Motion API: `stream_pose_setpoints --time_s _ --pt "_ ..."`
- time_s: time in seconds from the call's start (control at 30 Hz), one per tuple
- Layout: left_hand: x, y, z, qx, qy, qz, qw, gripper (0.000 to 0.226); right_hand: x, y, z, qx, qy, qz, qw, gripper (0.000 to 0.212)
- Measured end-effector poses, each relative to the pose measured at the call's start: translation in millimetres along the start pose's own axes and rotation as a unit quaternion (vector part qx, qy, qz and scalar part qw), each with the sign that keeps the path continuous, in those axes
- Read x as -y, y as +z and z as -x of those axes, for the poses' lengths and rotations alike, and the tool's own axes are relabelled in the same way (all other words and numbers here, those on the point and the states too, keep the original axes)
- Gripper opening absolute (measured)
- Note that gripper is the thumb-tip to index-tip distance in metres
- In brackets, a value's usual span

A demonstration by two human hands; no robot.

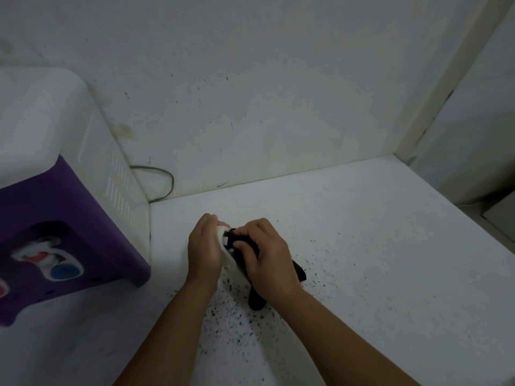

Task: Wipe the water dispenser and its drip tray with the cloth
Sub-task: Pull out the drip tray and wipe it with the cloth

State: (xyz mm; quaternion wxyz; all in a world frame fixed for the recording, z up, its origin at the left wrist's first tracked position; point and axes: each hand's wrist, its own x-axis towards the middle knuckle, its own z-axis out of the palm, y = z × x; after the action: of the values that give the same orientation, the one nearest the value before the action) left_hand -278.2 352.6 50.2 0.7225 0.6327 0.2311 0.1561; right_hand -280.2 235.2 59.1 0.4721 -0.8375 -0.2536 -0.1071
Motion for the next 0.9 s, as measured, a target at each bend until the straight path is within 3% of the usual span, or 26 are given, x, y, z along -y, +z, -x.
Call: stream_pose_setpoints --time_s 0.2,0.3,0.47,0.63,0.77,0.9 --pt "0 8 0 0.019 0.07 -0.042 0.996 0.027 -17 -10 5 0.043 0.029 0.035 0.998 0.019" --pt "-1 9 -1 0.046 0.075 -0.035 0.995 0.031 -12 -16 -4 0.046 0.05 -0.024 0.997 0.013" --pt "-4 13 -3 0.076 0.098 -0.065 0.99 0.029 -13 -26 -12 0.013 0.194 -0.15 0.969 0.012" --pt "-4 14 -4 0.079 0.108 -0.08 0.988 0.031 -6 -21 -14 -0.008 0.124 -0.095 0.988 0.015" --pt "-4 17 -2 0.069 0.114 -0.078 0.988 0.03 -14 -18 -4 -0.029 0.159 -0.075 0.984 0.009" --pt "-4 18 -3 0.062 0.116 -0.081 0.988 0.03 -6 -15 -12 -0.047 0.066 -0.04 0.996 0.01"
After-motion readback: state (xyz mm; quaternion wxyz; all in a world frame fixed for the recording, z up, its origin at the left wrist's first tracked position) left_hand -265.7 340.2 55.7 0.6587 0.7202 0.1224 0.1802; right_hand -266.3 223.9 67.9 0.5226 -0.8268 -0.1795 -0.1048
